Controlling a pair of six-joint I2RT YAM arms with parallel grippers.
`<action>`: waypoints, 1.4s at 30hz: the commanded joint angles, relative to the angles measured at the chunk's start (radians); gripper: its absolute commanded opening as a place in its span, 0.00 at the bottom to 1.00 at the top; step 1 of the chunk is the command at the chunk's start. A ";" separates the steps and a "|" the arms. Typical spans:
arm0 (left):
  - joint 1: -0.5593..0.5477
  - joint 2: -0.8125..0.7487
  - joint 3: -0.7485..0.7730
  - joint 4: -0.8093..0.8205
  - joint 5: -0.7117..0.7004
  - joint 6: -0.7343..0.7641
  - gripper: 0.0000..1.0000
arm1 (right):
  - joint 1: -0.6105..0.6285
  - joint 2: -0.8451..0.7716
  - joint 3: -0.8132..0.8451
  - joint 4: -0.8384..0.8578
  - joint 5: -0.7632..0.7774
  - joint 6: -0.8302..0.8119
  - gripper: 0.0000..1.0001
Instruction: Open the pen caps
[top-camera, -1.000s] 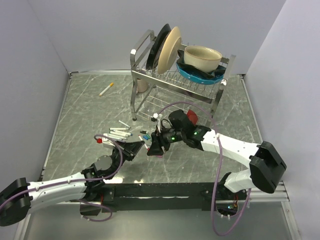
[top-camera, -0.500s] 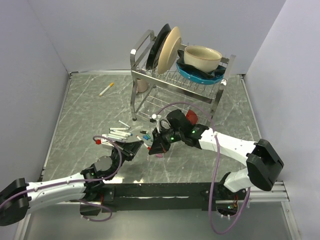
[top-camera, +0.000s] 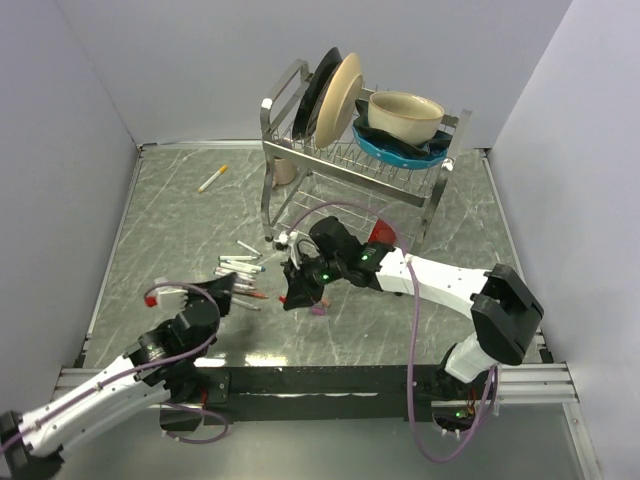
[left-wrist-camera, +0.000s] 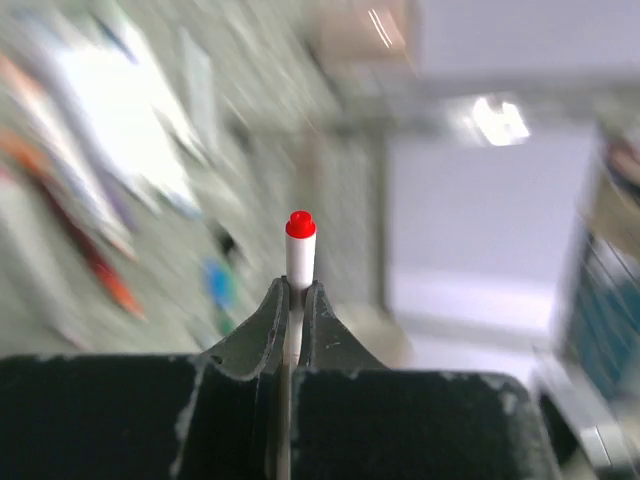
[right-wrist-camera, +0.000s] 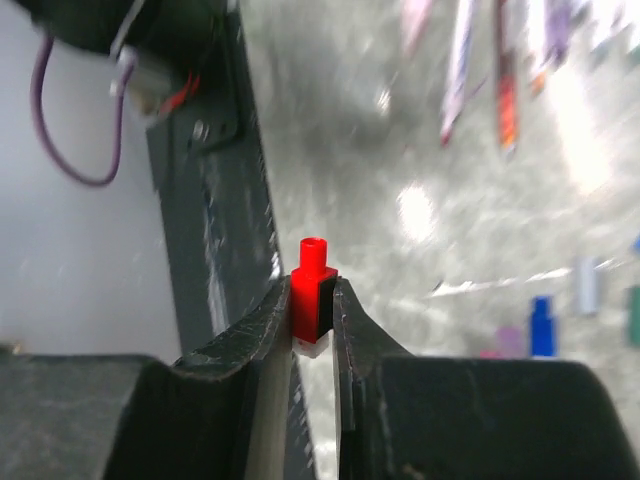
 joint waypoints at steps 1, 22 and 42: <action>0.095 0.047 0.046 -0.201 -0.146 0.039 0.01 | 0.009 -0.001 0.000 -0.114 -0.039 -0.033 0.00; 0.205 0.143 -0.021 -0.270 0.201 -0.051 0.01 | 0.054 0.163 0.103 -0.328 0.355 -0.372 0.00; 0.240 0.356 0.034 -0.217 0.248 -0.019 0.16 | 0.086 0.218 0.109 -0.321 0.527 -0.382 0.17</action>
